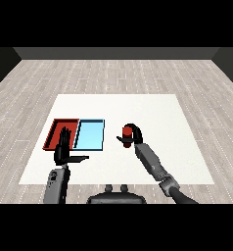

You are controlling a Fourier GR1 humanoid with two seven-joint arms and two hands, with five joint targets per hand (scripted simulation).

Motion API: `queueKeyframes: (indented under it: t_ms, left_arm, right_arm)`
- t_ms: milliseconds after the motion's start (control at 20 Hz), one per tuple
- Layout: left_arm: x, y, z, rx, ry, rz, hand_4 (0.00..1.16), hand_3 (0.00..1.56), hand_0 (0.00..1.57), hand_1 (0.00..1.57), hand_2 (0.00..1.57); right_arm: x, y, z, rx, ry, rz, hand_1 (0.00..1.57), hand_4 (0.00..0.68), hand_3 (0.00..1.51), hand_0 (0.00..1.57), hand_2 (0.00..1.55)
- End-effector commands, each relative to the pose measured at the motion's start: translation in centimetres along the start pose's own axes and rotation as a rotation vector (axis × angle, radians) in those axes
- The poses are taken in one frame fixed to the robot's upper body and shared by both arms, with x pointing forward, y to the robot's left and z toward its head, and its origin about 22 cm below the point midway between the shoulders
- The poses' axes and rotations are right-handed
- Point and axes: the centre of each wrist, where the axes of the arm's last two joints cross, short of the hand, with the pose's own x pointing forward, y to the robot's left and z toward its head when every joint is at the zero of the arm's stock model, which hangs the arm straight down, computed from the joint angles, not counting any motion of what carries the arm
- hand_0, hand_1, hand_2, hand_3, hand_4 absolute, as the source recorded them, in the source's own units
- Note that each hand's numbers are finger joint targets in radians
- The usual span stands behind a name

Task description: Pick the red can and put it in the red box

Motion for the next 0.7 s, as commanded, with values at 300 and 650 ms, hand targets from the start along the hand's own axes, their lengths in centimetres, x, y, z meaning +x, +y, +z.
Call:
queueKeyframes:
  t_ms: [300, 650]
  left_arm:
    - [0.4, -0.6, -0.6, -0.058, 0.032, -0.03, 0.0, 0.0, 0.0, 0.0, 0.0]
    - [-0.8, -8.2, -1.9, -0.176, 0.083, 0.044, 0.0, 0.0, 0.0, 0.0, 0.0]
  right_arm:
    - [2.9, 1.7, 0.7, 0.011, -0.119, -0.017, 1.43, 0.654, 1.4, 1.43, 1.44]
    - [5.2, 2.1, 0.8, 0.017, -0.156, -0.038, 1.43, 0.653, 1.42, 1.43, 1.45]
